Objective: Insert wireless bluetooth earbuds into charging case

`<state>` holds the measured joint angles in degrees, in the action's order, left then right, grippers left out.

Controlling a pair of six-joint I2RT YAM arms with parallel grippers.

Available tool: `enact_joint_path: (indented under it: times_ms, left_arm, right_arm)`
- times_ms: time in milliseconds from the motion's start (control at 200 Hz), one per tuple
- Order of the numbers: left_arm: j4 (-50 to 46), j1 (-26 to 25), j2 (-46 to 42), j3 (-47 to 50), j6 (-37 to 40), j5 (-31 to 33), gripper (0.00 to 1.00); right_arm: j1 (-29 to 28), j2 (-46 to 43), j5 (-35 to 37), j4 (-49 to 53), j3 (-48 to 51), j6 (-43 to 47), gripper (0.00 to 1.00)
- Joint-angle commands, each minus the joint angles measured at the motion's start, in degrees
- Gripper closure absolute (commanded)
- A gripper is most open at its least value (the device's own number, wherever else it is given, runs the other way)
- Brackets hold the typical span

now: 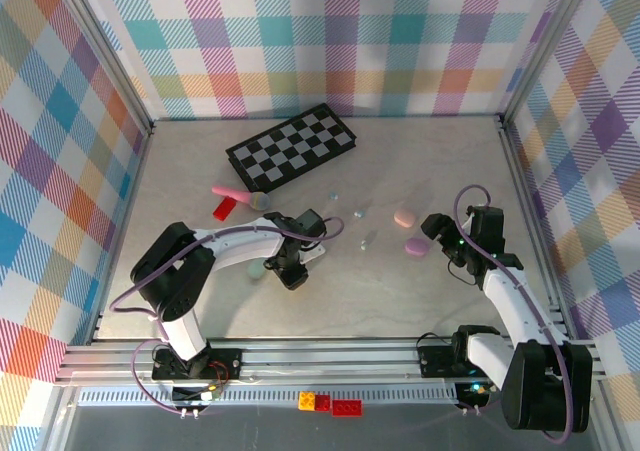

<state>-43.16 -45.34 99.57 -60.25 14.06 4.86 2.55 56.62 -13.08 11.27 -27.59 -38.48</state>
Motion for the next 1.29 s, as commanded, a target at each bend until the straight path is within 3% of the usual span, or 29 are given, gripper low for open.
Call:
enact_joint_path:
  times_ms: [0, 115, 385, 560, 705, 930, 1290]
  left_arm:
    - [1.1, -0.3, -2.1, 0.2, -1.0, -2.4, 0.55]
    - [3.7, -0.3, -4.2, 0.3, -2.0, -3.0, 0.67]
    - [19.4, -0.3, -12.9, 5.3, 2.7, -9.2, 0.67]
    - [33.6, -0.5, -16.7, 10.1, 7.7, -17.9, 0.69]
    - [39.8, -0.8, -17.5, 10.9, 9.6, -19.6, 0.69]
    - [46.1, -1.5, -17.5, 11.1, 11.4, -20.0, 0.69]
    - [47.9, -1.6, -14.8, 9.0, 12.0, -23.0, 0.68]
  right_arm:
    - [-0.4, -1.2, -0.5, 0.1, -0.4, 1.1, 0.18]
    - [-0.4, -0.8, -2.9, 0.5, -0.4, 1.6, 0.18]
    - [-1.5, 2.9, -17.6, 1.6, -4.4, 4.3, 0.18]
    - [-6.0, 6.0, -26.2, 5.4, -8.5, 7.0, 0.19]
    - [-10.9, 8.3, -31.3, 7.2, -11.5, 8.9, 0.2]
    - [-18.2, 13.6, -31.1, 8.0, -16.2, 7.5, 0.2]
    - [-26.4, 21.6, -30.1, 5.4, -22.3, 6.6, 0.21]
